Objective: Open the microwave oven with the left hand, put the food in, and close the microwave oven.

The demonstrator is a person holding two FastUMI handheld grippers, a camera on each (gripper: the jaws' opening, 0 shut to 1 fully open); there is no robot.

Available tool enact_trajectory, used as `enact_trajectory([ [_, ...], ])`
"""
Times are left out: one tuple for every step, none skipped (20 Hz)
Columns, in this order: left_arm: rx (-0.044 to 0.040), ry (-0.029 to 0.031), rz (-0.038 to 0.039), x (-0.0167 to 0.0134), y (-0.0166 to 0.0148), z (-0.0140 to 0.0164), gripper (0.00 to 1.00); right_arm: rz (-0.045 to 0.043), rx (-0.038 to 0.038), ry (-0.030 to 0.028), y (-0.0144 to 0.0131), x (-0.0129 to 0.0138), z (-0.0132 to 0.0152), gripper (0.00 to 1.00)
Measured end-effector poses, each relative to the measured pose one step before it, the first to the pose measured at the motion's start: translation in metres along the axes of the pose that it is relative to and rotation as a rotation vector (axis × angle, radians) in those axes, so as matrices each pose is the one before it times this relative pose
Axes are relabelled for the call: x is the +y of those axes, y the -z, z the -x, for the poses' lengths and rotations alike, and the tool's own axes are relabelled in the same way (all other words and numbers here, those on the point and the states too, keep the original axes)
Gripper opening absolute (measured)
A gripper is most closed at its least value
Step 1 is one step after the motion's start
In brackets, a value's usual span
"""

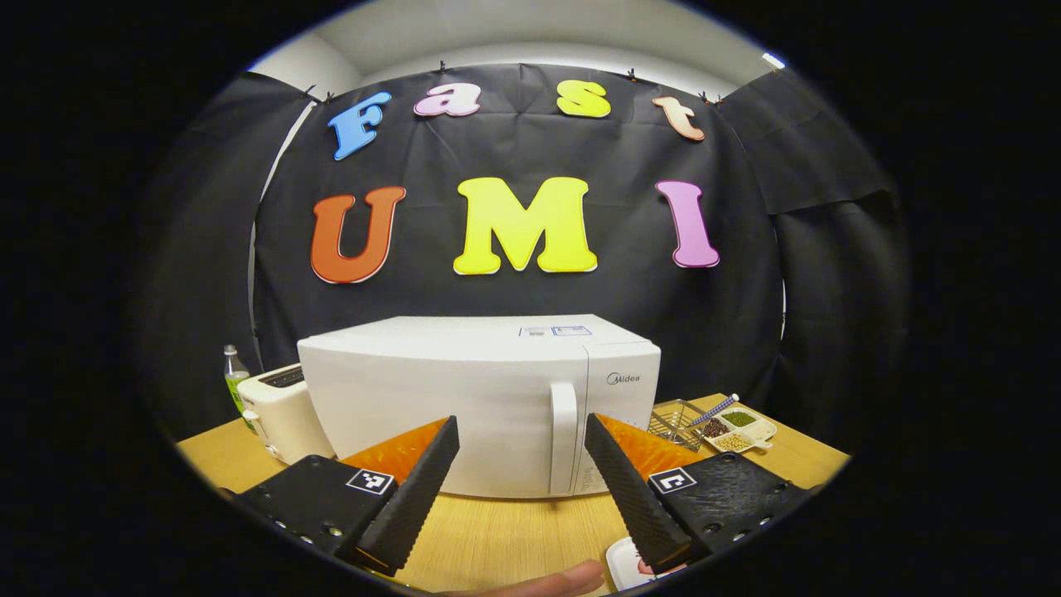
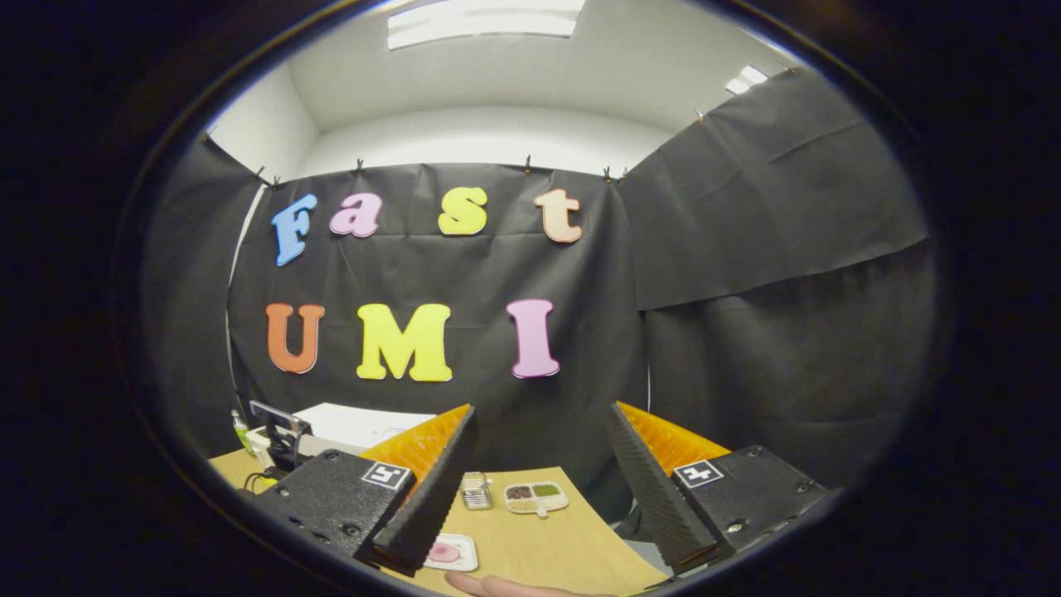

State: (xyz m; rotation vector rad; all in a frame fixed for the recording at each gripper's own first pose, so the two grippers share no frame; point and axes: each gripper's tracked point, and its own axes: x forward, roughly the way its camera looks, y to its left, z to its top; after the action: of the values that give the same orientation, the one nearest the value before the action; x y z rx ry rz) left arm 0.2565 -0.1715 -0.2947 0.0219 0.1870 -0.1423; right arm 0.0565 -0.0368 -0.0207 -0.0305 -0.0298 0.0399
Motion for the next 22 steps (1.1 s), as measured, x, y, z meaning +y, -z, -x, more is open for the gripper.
enact_trajectory([
  [0.01371, 0.00839, 0.00935, -0.00195, 0.00931, -0.01079, 0.96, 0.00254, -0.00710, -0.00365, -0.00121, -0.00013, 0.00118, 0.91],
  [0.00613, 0.00551, 0.00349, -0.00256, 0.00786, -0.00979, 0.96, 0.00017, -0.00642, -0.00380, -0.00005, 0.00014, 0.00086, 0.91],
  [0.00557, 0.00191, -0.00671, -0.00088, 0.00714, -0.00919, 0.96, -0.00048, -0.00508, -0.00420, -0.00073, -0.00068, 0.00032, 0.91],
  [0.00730, 0.00234, -0.00580, -0.00155, 0.00695, -0.00818, 0.96, -0.00021, -0.00273, -0.00259, 0.00186, -0.00036, 0.00037, 1.00],
  [0.01252, 0.00993, -0.00168, -0.00441, 0.00802, -0.00649, 0.96, 0.00091, -0.00128, -0.00080, 0.00181, -0.00100, 0.00082, 1.00],
  [0.00478, 0.00963, 0.00204, -0.00360, 0.00444, -0.00546, 0.96, 0.00631, -0.00026, 0.00322, 0.00218, -0.00199, 0.00054, 1.00],
  [0.00158, 0.00227, 0.00144, -0.00108, 0.00216, -0.00544, 0.96, 0.01217, -0.01030, 0.01220, -0.00022, -0.00378, -0.00003, 0.91],
  [0.00333, 0.00403, 0.01358, -0.00153, 0.00135, -0.00460, 0.87, 0.01581, -0.01450, 0.01138, -0.00117, -0.00269, 0.00071, 1.00],
  [0.00641, 0.01192, 0.02436, -0.00304, 0.00179, -0.00390, 0.96, 0.01425, -0.01167, 0.00551, -0.00025, -0.00014, 0.00037, 1.00],
  [0.00328, 0.01218, 0.03177, -0.00272, 0.00030, -0.00277, 0.96, 0.01038, -0.00641, -0.00388, 0.00097, 0.00341, 0.00113, 0.90],
  [-0.00153, -0.00471, 0.01408, 0.00134, -0.00239, -0.00382, 0.95, 0.00511, 0.00286, -0.01074, 0.00213, 0.00301, 0.00117, 1.00],
  [-0.01142, -0.03046, -0.00328, 0.00588, -0.00267, -0.00376, 0.92, 0.00109, 0.00706, -0.01371, 0.00308, 0.00407, 0.00067, 1.00],
  [-0.00050, -0.00542, -0.00856, 0.00170, -0.00016, 0.00061, 0.90, 0.00002, 0.00512, -0.01273, 0.00171, 0.00304, 0.00018, 1.00],
  [-0.01134, -0.00531, -0.00851, -0.00024, -0.00216, 0.00197, 0.72, 0.00230, 0.00446, -0.00984, 0.00167, 0.00087, -0.00018, 1.00],
  [-0.01328, 0.00157, -0.00812, -0.00226, 0.00019, -0.00522, 0.84, 0.00513, 0.00295, -0.00575, 0.00174, 0.00079, 0.00041, 1.00],
  [-0.00624, 0.00383, -0.02438, -0.00177, 0.00050, -0.00130, 0.63, 0.00569, 0.00217, -0.00204, 0.00122, 0.00047, -0.00034, 1.00],
  [-0.01428, -0.00338, -0.03242, -0.00057, -0.00204, -0.00012, 0.66, 0.00408, 0.00118, -0.00223, 0.00102, 0.00129, -0.00014, 1.00],
  [0.01194, -0.00068, -0.03414, 0.00079, 0.00388, -0.00059, 0.51, 0.00206, 0.00198, -0.00499, 0.00114, 0.00195, 0.00057, 1.00],
  [0.01314, 0.00961, -0.02298, 0.00057, 0.00563, 0.00128, 0.63, 0.00038, 0.00436, -0.00626, 0.00113, 0.00217, 0.00120, 1.00],
  [-0.00502, 0.01253, 0.02200, -0.00103, 0.00063, 0.00119, 0.64, -0.00089, 0.00578, -0.00635, 0.00263, 0.00120, 0.00035, 1.00],
  [0.00758, 0.01326, 0.03515, -0.00423, 0.00082, 0.00005, 0.65, 0.00061, 0.00751, -0.00682, 0.00100, 0.00157, 0.00115, 1.00],
  [-0.00085, 0.01785, 0.01687, -0.00730, -0.00035, -0.00119, 0.50, 0.00235, 0.00868, -0.00607, 0.00184, 0.00132, 0.00020, 1.00],
])
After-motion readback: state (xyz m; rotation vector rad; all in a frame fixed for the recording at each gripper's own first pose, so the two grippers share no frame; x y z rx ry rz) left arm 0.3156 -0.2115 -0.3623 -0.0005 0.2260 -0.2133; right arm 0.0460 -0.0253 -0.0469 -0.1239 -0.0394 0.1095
